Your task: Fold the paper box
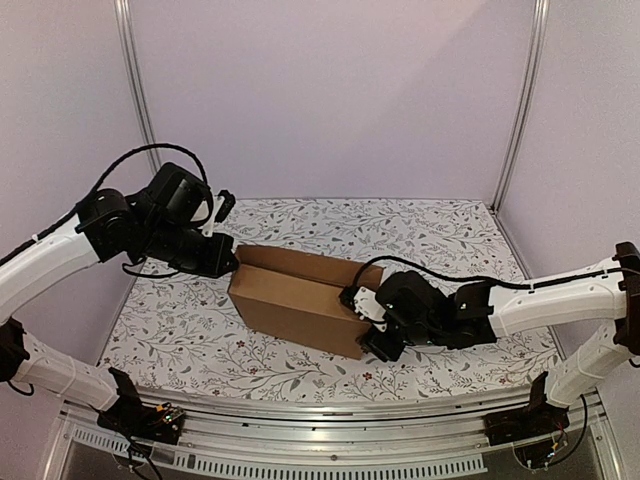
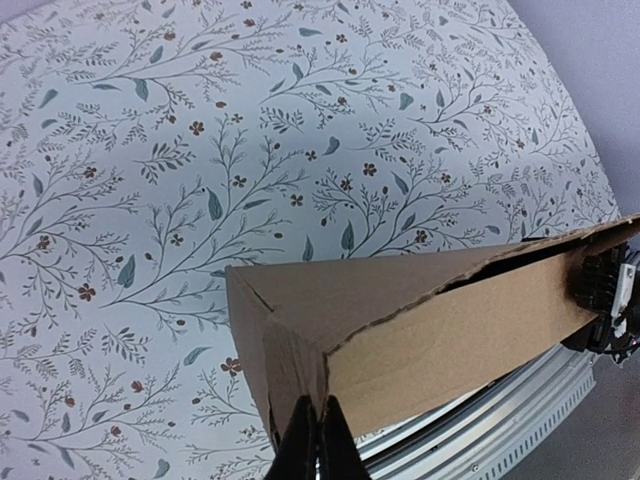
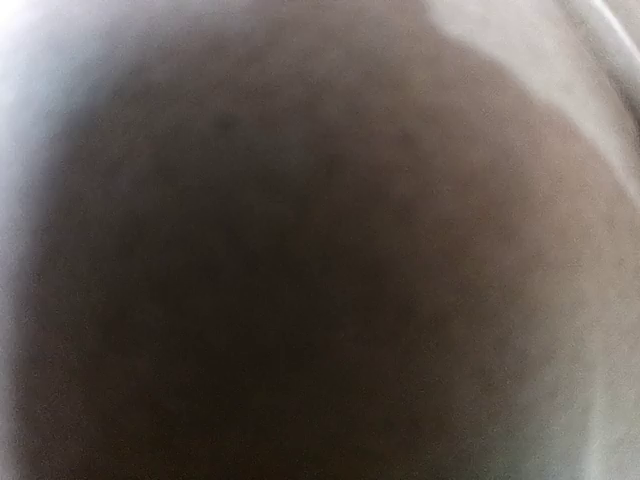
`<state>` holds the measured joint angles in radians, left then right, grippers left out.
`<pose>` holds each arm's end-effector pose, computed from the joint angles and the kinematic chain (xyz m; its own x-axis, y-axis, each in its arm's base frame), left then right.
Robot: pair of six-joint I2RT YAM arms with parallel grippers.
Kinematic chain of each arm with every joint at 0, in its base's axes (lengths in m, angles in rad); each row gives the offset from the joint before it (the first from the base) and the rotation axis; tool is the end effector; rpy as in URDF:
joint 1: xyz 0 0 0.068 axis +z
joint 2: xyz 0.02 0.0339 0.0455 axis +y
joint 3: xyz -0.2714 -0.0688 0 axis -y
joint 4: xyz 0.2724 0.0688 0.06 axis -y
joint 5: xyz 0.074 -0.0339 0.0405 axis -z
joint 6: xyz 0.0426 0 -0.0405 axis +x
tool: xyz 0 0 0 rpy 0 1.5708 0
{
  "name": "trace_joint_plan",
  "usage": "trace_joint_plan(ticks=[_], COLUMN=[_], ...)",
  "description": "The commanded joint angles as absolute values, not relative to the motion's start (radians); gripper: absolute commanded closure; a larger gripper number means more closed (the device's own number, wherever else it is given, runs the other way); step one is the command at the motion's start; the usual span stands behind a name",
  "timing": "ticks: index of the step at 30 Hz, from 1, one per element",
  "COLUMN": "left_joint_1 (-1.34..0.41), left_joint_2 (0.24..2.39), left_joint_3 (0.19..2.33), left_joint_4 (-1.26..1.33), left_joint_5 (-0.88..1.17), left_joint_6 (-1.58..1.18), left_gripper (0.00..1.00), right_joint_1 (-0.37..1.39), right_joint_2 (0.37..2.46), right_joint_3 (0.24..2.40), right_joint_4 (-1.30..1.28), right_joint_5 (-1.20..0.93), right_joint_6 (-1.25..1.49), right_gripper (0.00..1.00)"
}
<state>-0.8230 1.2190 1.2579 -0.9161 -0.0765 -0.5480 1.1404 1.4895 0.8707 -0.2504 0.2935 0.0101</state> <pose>0.1865 -0.1963 0.3493 -0.8099 0.1093 -0.5763 0.3232 0.9030 -0.2829 0.1484 0.2936 0.1872 -0.3267 -0.6884 -0.6476 -0.7888 0.5761 -0.2144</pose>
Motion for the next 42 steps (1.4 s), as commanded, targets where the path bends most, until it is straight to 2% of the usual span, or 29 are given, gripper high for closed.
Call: trace_joint_plan(ticks=[1, 10, 27, 42], left_joint_1=[-0.838, -0.823, -0.73, -0.673], left_joint_2=[1.208, 1.185, 1.156, 1.147], left_joint_3=[1.289, 1.299, 1.286, 1.223], left_joint_4=[-0.919, -0.957, -0.887, -0.836], left_joint_5=[0.039, -0.033, 0.117, 0.144], left_joint_6=[-0.497, -0.468, -0.531, -0.512], left_gripper=[1.0, 1.0, 0.98, 0.96], right_joint_1=[1.125, 1.125, 1.124, 1.125], right_joint_2=[1.51, 1.491, 1.528, 1.506], right_joint_3=[0.863, 0.89, 0.902, 0.908], right_joint_4=[-0.465, -0.536, -0.551, -0.57], right_joint_5=[0.35, 0.331, 0.331, 0.327], right_joint_6=[0.102, 0.14, 0.163, 0.161], right_gripper=[0.56, 0.57, 0.57, 0.57])
